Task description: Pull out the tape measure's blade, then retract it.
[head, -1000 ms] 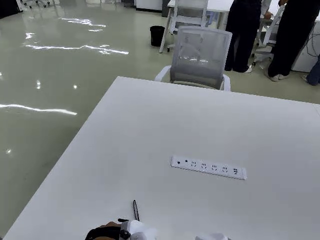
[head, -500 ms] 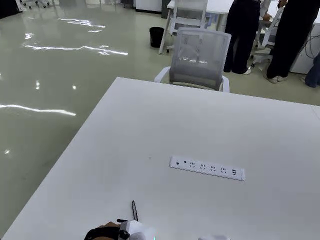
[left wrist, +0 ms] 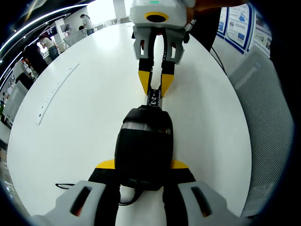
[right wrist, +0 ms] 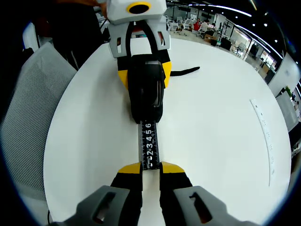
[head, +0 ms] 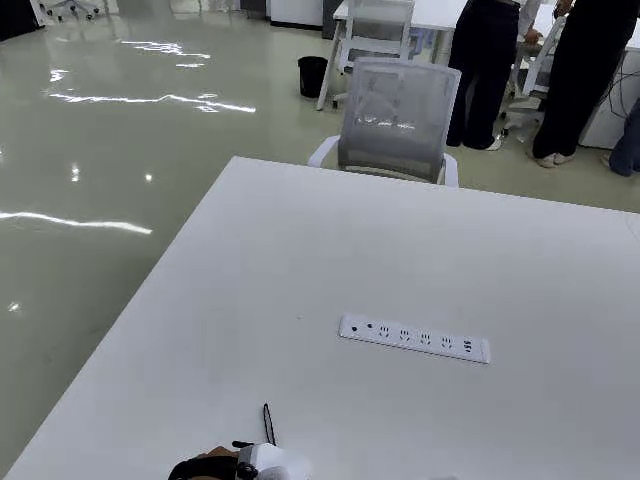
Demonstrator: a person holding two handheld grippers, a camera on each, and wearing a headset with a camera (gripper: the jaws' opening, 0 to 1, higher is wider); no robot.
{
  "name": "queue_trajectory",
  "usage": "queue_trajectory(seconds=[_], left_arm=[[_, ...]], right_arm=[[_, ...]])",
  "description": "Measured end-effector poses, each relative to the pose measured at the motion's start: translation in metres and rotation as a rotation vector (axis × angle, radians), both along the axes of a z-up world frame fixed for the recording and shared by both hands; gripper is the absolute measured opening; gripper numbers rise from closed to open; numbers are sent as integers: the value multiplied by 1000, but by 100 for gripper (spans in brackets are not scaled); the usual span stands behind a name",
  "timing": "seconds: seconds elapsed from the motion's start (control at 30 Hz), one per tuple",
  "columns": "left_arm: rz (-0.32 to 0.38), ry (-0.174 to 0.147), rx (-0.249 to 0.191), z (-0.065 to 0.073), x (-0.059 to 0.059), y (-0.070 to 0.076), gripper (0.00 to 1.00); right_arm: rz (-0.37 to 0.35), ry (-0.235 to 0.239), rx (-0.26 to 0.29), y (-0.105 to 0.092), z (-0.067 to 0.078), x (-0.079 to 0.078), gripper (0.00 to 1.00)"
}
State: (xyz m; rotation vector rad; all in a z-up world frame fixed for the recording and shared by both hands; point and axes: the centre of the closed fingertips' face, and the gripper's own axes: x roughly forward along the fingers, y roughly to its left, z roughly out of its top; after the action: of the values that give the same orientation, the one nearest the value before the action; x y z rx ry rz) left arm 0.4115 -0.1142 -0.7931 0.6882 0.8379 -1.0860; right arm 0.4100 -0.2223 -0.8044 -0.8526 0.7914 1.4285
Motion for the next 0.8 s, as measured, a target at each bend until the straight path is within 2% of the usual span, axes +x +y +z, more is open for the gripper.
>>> queue_trajectory(seconds=[0.33, 0.63, 0.8], left_arm=[[1, -4, -6, 1, 0, 0, 31], [-10, -13, 7, 1, -1, 0, 30], [-15, -7, 15, 1, -1, 1, 30]], right_arm=[[11, 2, -7, -4, 1, 2, 11], [8, -5, -20, -17, 2, 4, 11], [-3, -3, -21, -22, 1, 5, 11]])
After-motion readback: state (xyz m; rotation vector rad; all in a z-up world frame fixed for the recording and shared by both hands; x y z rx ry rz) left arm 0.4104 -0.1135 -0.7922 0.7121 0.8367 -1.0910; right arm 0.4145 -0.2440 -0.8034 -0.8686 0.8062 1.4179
